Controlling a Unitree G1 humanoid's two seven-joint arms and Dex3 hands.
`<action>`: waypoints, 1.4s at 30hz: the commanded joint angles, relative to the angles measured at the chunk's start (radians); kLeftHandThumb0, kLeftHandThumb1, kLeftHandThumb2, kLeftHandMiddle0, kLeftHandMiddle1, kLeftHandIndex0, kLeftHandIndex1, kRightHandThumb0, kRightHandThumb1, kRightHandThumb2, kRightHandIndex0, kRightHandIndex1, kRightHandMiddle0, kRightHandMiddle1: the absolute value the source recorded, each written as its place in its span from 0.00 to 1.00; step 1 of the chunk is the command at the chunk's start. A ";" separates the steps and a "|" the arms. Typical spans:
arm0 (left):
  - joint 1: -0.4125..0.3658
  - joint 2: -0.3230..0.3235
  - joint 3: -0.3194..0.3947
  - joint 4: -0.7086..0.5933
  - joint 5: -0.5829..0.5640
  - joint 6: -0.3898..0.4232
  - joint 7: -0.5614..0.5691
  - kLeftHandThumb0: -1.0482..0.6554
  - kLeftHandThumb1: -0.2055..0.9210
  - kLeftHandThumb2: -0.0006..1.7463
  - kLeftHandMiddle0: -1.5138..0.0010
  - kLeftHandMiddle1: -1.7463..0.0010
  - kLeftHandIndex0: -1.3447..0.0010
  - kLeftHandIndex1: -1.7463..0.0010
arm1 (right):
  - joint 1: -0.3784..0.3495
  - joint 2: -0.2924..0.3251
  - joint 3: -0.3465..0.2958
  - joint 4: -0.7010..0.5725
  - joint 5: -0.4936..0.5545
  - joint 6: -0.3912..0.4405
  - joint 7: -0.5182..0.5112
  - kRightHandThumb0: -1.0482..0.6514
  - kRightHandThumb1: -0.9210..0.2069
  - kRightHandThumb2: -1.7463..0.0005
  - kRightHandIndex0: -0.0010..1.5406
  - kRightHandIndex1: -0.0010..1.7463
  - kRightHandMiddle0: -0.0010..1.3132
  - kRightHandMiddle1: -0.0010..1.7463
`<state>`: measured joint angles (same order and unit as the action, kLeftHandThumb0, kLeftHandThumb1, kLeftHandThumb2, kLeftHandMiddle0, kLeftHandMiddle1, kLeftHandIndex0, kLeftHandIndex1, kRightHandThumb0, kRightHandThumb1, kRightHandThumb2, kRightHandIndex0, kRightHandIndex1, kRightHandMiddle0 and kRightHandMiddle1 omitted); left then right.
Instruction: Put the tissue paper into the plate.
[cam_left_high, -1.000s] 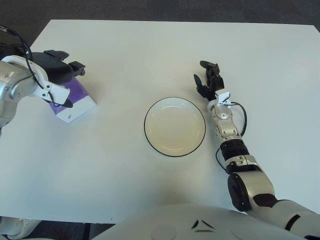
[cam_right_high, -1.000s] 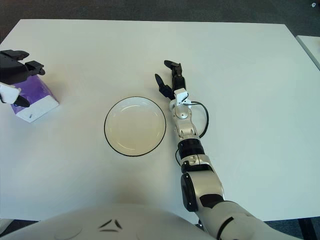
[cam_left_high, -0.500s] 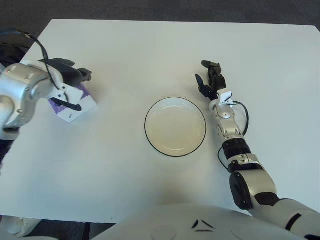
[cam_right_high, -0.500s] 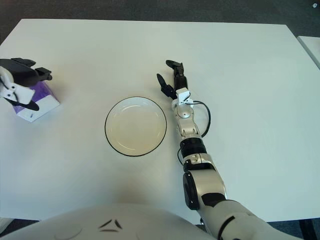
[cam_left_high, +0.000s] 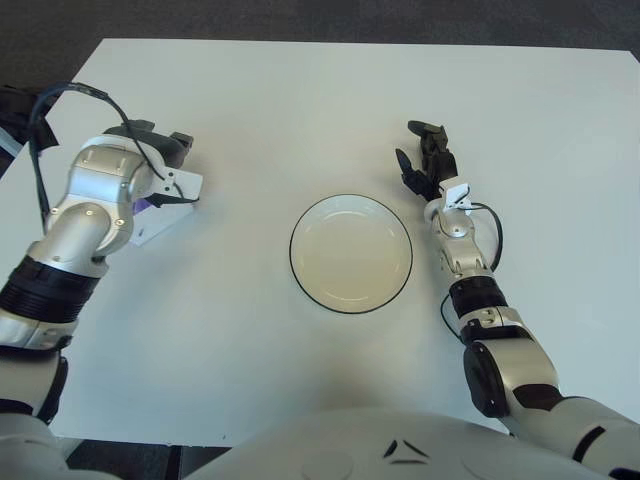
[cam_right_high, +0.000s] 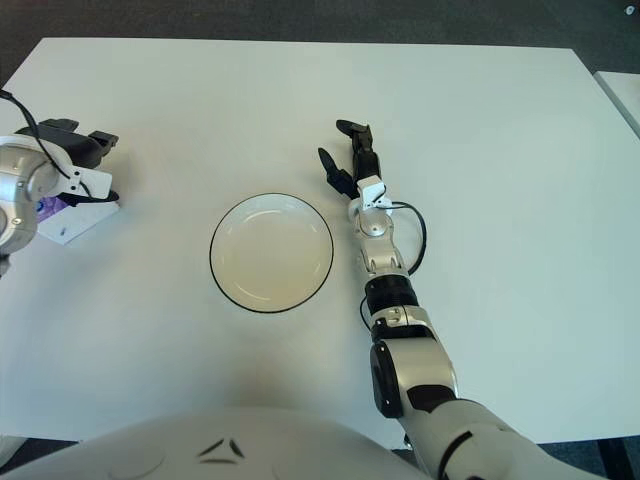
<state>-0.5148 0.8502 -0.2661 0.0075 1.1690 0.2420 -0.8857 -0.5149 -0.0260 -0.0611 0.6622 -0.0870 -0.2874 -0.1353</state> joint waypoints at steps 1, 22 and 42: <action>-0.032 -0.028 -0.025 0.074 0.051 0.041 0.042 0.00 1.00 0.56 0.98 0.99 1.00 1.00 | 0.108 -0.009 -0.019 0.118 0.016 0.082 -0.004 0.24 0.00 0.78 0.27 0.04 0.00 0.53; -0.046 -0.054 -0.031 0.122 0.083 0.110 0.143 0.00 1.00 0.58 0.96 0.99 1.00 1.00 | 0.090 -0.026 -0.038 0.181 0.044 0.030 0.035 0.24 0.00 0.76 0.25 0.03 0.00 0.54; 0.034 0.206 0.033 -0.056 0.157 0.047 -0.112 0.00 1.00 0.67 0.76 0.93 1.00 1.00 | 0.064 -0.030 -0.043 0.253 0.050 -0.012 0.026 0.26 0.04 0.75 0.28 0.04 0.00 0.62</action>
<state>-0.5396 0.9939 -0.2611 0.0160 1.3226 0.3164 -0.9599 -0.5604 -0.0673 -0.0964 0.7864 -0.0520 -0.3867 -0.1141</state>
